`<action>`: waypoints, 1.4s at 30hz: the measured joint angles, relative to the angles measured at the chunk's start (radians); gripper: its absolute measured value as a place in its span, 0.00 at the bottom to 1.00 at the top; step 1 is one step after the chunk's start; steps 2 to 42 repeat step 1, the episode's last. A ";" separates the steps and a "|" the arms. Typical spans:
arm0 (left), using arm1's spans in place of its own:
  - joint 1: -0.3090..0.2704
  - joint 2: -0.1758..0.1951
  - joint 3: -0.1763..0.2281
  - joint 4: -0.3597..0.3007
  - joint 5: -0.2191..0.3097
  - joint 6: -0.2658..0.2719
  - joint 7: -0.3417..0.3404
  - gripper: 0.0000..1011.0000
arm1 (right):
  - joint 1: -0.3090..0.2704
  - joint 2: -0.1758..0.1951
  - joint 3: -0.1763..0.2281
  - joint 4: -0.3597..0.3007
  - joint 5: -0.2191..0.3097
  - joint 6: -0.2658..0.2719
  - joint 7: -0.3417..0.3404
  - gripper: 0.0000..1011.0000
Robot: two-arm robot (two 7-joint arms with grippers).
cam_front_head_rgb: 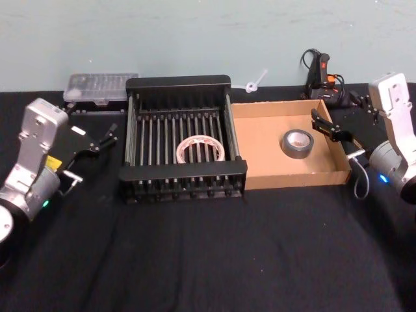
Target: Pick up the white tape and place it into the black box , Pick up the silver tape and place it into the brown box.
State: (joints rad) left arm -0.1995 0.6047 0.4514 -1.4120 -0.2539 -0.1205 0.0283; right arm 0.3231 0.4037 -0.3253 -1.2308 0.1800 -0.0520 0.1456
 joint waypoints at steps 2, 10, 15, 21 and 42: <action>0.000 0.000 0.000 0.000 0.000 0.000 0.000 0.99 | 0.000 0.000 0.000 0.000 0.000 0.000 0.000 0.99; 0.000 0.000 0.000 0.000 0.000 0.000 0.000 0.99 | 0.000 0.000 0.000 0.000 0.000 0.000 0.000 0.99; 0.000 0.000 0.000 0.000 0.000 0.000 0.000 0.99 | 0.000 0.000 0.000 0.000 0.000 0.000 0.000 0.99; 0.000 0.000 0.000 0.000 0.000 0.000 0.000 0.99 | 0.000 0.000 0.000 0.000 0.000 0.000 0.000 0.99; 0.000 0.000 0.000 0.000 0.000 0.000 0.000 0.99 | 0.000 0.000 0.000 0.000 0.000 0.000 0.000 0.99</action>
